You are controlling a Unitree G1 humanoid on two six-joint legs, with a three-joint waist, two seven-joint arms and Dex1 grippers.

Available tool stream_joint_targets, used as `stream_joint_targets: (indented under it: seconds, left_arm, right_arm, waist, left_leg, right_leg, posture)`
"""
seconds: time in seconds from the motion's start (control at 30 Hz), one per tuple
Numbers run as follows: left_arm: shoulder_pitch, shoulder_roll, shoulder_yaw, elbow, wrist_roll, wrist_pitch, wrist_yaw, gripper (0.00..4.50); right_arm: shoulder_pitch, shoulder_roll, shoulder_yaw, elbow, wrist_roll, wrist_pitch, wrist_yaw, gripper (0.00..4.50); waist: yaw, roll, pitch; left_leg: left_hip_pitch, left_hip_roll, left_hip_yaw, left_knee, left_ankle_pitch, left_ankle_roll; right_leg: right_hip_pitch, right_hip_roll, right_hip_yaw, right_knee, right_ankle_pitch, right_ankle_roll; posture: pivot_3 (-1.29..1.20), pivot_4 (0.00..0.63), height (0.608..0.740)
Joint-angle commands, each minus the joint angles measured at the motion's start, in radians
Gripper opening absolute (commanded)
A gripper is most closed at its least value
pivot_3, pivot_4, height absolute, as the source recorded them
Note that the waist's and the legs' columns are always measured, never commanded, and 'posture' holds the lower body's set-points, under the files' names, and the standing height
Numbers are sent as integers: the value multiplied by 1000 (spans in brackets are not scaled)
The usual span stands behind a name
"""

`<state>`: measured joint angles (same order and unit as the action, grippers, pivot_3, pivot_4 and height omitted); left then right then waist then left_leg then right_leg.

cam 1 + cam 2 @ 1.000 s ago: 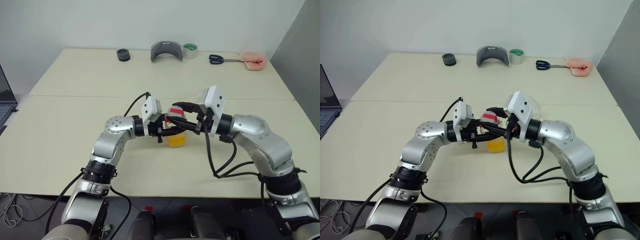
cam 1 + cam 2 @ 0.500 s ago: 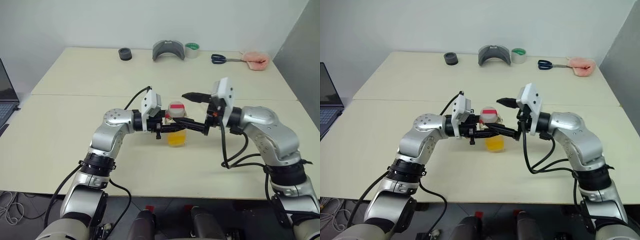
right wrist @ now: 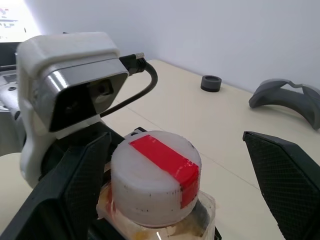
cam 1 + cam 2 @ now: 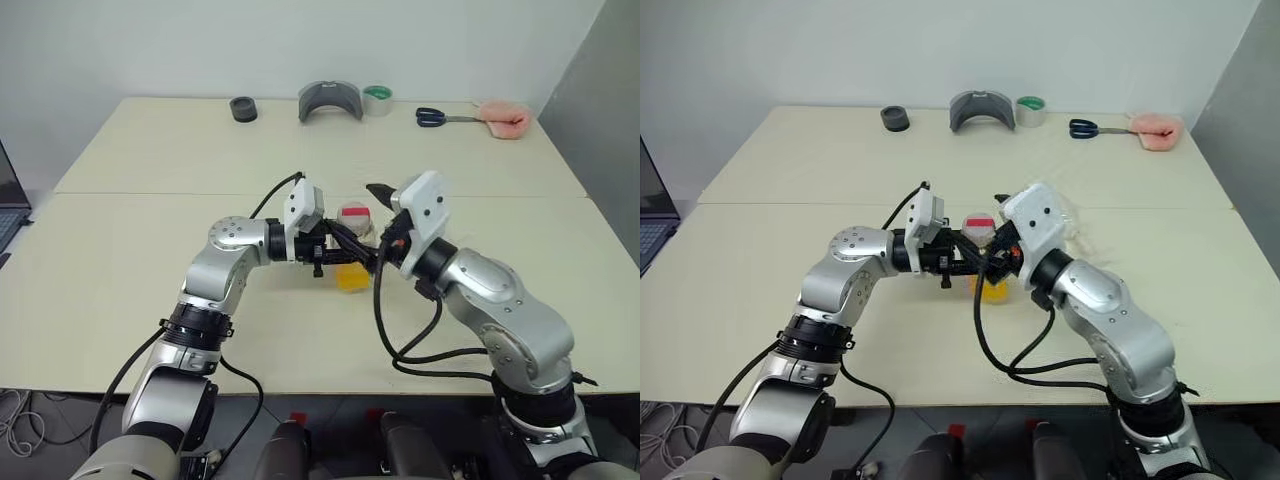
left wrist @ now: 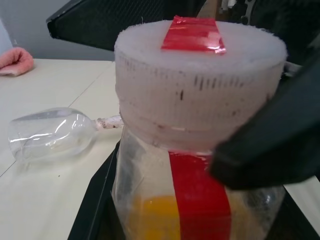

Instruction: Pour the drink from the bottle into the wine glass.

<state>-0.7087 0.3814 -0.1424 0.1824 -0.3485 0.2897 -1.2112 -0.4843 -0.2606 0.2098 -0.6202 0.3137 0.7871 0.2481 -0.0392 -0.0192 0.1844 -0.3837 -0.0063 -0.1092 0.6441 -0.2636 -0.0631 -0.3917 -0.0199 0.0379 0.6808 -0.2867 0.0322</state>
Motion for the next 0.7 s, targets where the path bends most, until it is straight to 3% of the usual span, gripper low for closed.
stream_joint_targets:
  seconds: [0.03,0.13,0.33,0.5,0.7]
  left_arm:
    - [-26,-4,5,-13,-4,-28,-1,1779]
    - [-22,-2,7,-10,-1,-34,2,1779]
    - [-11,2,6,-17,-1,-35,8,1778]
    - [-11,10,3,-19,-3,-29,3,1777]
    - [-27,25,-4,-14,-5,-25,-28,1774]
  right_arm:
    - [-16,10,-6,-18,-29,-38,-12,4500]
    - [-18,13,-5,-13,-36,-46,-5,3889]
    - [-15,12,9,-18,-33,-62,21,1916]
    - [-33,-22,16,7,9,-99,129,1926]
    - [-174,-277,6,335,132,-303,747,1926]
  waist:
    - [1,0,0]
    - [1,0,0]
    - [1,0,0]
    - [1,0,0]
    - [-1,0,0]
  left_leg:
    - [0,0,0,0,0,0]
    - [0,0,0,0,0,0]
    - [0,1,0,0,0,0]
    - [0,1,0,0,0,0]
    - [2,0,0,0,0,1]
  right_leg:
    - [0,0,0,0,0,0]
    - [0,0,0,0,0,0]
    - [0,1,-1,1,0,0]
    - [0,1,-1,1,0,0]
    - [2,1,-1,-1,0,0]
  posture:
    - [0,150,740]
    - [0,150,740]
    - [0,150,740]
    - [0,150,740]
    - [0,150,740]
